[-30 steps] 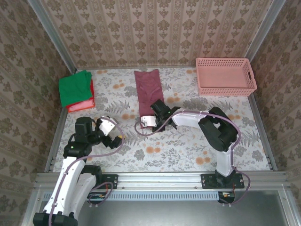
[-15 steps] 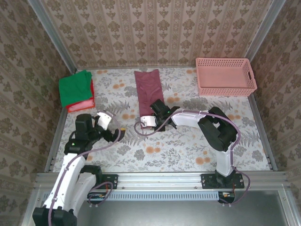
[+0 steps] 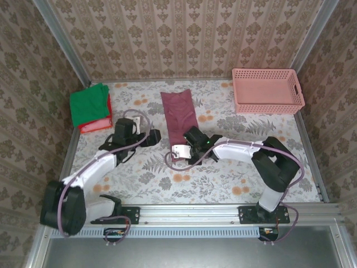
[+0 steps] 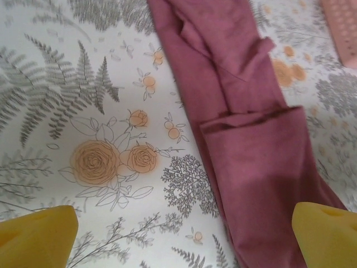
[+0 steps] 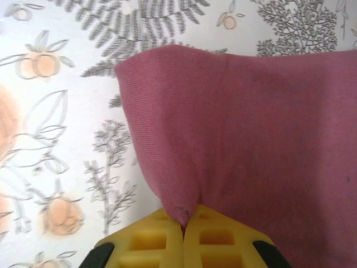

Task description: Fold and stack the t-shirts

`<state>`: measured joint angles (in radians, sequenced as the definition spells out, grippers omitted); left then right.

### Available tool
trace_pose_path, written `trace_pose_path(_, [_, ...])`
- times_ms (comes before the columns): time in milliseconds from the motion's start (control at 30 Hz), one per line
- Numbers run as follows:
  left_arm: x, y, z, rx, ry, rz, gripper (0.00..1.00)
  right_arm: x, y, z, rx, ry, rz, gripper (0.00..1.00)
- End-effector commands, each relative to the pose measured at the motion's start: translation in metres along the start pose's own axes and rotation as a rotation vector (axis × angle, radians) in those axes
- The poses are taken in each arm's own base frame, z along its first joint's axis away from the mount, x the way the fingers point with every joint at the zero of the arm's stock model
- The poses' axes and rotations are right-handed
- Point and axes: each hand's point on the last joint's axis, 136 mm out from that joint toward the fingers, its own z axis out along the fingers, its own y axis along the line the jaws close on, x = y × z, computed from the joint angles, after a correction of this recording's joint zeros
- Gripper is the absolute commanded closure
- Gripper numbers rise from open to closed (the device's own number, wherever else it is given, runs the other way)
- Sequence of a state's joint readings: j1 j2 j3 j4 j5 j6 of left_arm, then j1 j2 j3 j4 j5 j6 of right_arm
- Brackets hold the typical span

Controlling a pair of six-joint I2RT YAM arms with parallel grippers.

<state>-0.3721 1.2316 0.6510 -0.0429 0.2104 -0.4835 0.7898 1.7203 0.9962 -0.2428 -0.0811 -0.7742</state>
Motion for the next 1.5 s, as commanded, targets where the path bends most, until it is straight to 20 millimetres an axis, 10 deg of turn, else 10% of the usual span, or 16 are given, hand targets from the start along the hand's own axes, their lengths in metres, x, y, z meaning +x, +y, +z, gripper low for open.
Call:
trace_pose_path(0, [-0.034,-0.01,0.024,0.013,-0.055,-0.163,0.02,0.006,0.016,-0.01,-0.013,0.023,0.045,1.0])
trace_pose_path(667, [-0.014,-0.021,0.162,0.018,0.195,-0.28,0.69,0.001,0.053,-0.047,-0.015,-0.014,0.103,1.0])
trace_pose_path(1067, [0.002,-0.028,0.172,-0.008,0.238,-0.274,0.64,-0.002,0.062,-0.078,-0.015,-0.042,0.103,1.0])
trace_pose_path(1467, [0.035,-0.037,0.169,0.025,0.312,-0.281,0.97,-0.012,0.048,-0.101,0.041,-0.071,0.054,1.0])
